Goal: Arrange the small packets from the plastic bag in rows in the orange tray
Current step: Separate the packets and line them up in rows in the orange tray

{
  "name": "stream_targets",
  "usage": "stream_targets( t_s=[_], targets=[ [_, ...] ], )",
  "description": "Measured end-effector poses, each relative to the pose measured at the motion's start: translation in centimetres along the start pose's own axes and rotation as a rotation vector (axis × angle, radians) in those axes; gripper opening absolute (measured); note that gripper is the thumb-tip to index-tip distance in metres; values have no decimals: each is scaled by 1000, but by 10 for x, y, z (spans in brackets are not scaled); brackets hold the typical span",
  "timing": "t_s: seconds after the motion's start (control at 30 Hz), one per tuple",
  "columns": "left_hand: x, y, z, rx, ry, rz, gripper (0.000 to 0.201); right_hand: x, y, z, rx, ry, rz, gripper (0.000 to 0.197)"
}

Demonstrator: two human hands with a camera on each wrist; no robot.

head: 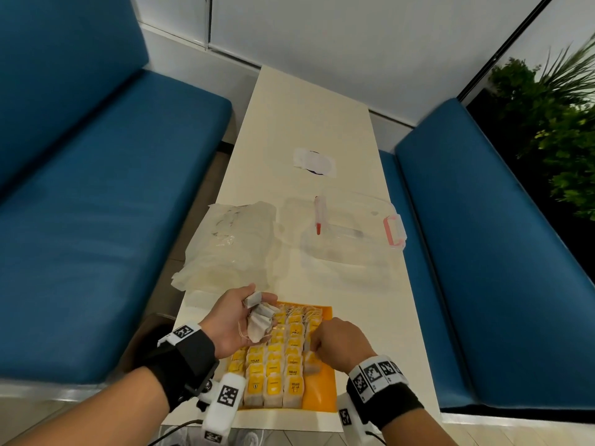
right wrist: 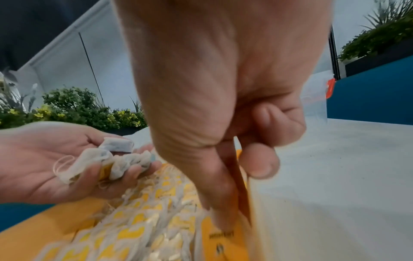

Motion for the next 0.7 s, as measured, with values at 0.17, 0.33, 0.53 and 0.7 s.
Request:
stream_targets(
  t_s=[0.17, 0.33, 0.53, 0.7],
  targets=[
    [0, 1, 0, 0, 4, 5, 51, 2, -12, -7, 94, -66, 65, 29],
    [1, 1, 2, -2, -1, 0, 51, 2, -20, -8, 127, -90, 100, 26],
    [1, 0, 2, -2, -5, -2, 52, -1, -18, -9, 120, -78, 123, 22],
    [1, -4, 1, -14, -13, 0, 52, -4, -7, -6, 121, -104, 53, 20]
  ],
)
Point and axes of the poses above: each hand's wrist, its own z-axis away from the middle knuckle, its own y-axis out of the back of the hand, x = y × z, the point moved 3 cm from there along -z, towards the middle knuckle, and after that the axes turned 15 degrees about x, right-handed, at the moved point
